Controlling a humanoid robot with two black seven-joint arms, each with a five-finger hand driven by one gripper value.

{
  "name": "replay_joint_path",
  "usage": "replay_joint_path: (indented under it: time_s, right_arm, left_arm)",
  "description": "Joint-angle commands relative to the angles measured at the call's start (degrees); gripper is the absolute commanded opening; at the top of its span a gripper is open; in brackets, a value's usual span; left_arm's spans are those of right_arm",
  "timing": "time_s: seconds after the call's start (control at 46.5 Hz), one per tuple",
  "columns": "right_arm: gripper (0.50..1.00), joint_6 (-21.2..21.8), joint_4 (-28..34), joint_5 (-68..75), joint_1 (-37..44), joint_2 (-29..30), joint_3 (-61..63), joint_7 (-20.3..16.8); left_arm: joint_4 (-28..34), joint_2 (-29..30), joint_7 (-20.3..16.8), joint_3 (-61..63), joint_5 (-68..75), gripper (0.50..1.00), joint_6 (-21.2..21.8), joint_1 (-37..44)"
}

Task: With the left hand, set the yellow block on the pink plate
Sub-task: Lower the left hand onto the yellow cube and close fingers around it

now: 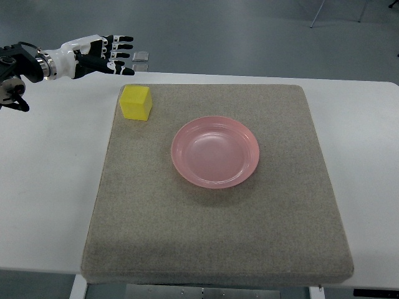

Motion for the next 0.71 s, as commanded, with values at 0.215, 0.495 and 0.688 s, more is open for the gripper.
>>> replay_joint_path:
  time_s: [0.215,0.495,0.688]
  right_arm:
    - [0.924,0.0,0.0,-0.05,0.0,0.0,0.0,0.0]
    - [0.924,0.0,0.0,-0.05,0.0,0.0,0.0,0.0]
    - [0.924,0.0,0.0,-0.05,0.0,0.0,0.0,-0.09]
  left_arm:
    - [-6.82,-0.06,-0.68,3.65,18.16,0.996,8.15,-1.04]
    - [-9.55,0.03,-2.35,12.09,24.4,0.996,14.39,-2.53]
    - [-9.55,-0.15,-2.35,12.27,26.6,0.996,14.57,-3.15]
